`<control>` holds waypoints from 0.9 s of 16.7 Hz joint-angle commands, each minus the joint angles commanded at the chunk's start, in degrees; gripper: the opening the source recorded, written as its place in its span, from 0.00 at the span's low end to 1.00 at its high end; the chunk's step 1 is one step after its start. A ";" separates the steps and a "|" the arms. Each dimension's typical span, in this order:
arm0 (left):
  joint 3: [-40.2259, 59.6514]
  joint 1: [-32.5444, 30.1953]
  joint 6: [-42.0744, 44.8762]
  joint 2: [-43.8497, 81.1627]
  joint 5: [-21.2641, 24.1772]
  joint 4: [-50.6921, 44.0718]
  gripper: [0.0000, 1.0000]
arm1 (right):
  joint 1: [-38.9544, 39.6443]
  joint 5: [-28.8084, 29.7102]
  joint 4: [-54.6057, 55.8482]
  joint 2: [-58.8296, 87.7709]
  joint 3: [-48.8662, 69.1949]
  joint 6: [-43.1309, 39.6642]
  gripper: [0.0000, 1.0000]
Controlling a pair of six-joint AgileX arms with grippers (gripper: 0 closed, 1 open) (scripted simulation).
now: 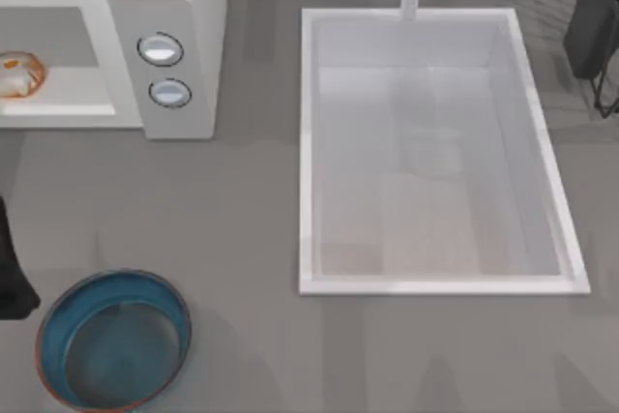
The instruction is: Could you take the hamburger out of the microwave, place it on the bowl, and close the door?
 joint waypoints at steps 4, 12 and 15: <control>0.00 0.00 0.00 0.00 0.00 0.00 1.00 | 0.00 0.00 0.00 0.00 0.00 0.00 1.00; 4.75 0.81 0.38 11.56 0.95 5.15 1.00 | 0.00 0.00 0.00 0.00 0.00 0.00 1.00; 9.78 1.66 0.77 23.81 1.95 10.59 1.00 | 0.00 0.00 0.00 0.00 0.00 0.00 1.00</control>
